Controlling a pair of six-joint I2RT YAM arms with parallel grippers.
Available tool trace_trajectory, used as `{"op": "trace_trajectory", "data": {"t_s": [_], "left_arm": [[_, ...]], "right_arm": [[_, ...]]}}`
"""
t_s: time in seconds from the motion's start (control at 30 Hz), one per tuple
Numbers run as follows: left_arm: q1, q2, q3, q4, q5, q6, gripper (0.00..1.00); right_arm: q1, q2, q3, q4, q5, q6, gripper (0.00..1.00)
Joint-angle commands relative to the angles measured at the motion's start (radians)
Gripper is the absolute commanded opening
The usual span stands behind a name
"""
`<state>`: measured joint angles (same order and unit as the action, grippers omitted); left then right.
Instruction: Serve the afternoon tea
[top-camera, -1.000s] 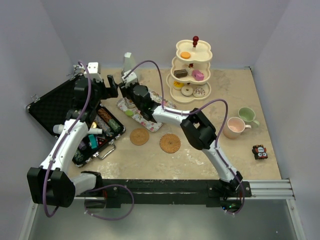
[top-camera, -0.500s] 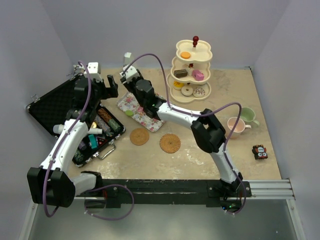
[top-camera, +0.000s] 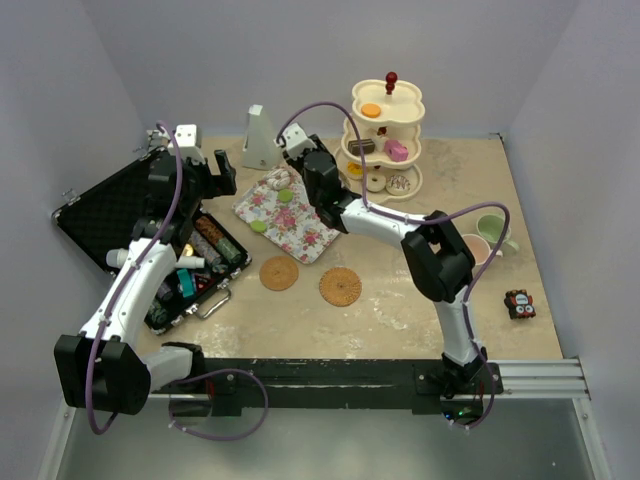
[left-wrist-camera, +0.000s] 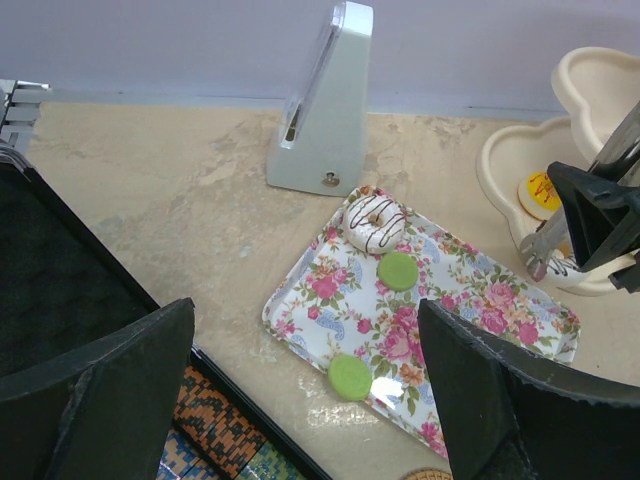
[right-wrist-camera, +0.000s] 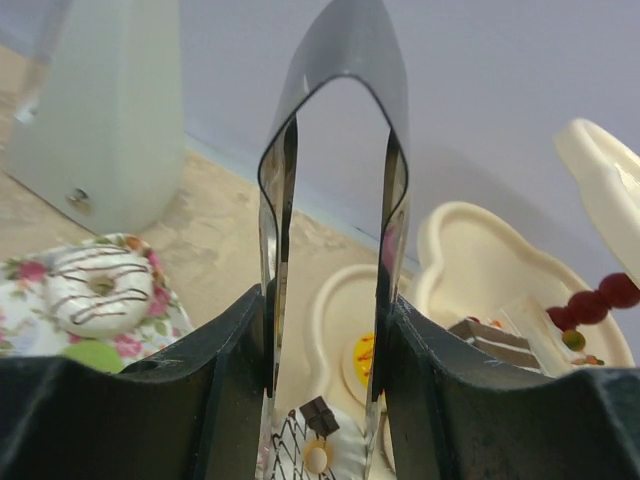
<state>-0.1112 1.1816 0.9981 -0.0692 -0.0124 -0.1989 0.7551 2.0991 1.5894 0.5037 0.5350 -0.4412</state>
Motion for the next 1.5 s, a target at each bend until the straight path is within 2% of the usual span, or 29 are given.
{"op": "trace_trajectory", "data": {"t_s": [0.0, 0.57, 0.97, 1.1, 1.23, 1.47], "left_arm": [[0.005, -0.02, 0.013, 0.035, 0.005, -0.008, 0.98], [0.005, -0.008, 0.01, 0.039, 0.008, -0.011, 0.98], [0.005, 0.0, 0.011, 0.039, 0.032, -0.011, 0.98], [0.005, 0.001, 0.013, 0.035, 0.032, -0.011, 0.98], [0.005, 0.0, 0.013, 0.035, 0.032, -0.011, 0.98], [0.005, 0.0, 0.013, 0.034, 0.032, -0.011, 0.98]], "right_arm": [[-0.034, -0.08, -0.026, 0.035, 0.029, -0.039, 0.29], [-0.106, -0.04, 0.006, 0.041, 0.003, -0.067, 0.32], [-0.112, -0.027, 0.023, 0.03, -0.006, -0.054, 0.54], [-0.112, -0.022, 0.023, 0.026, -0.003, -0.054, 0.59], [-0.112, -0.024, 0.023, 0.027, -0.003, -0.051, 0.6], [-0.112, -0.036, 0.012, 0.03, -0.015, -0.03, 0.57]]}}
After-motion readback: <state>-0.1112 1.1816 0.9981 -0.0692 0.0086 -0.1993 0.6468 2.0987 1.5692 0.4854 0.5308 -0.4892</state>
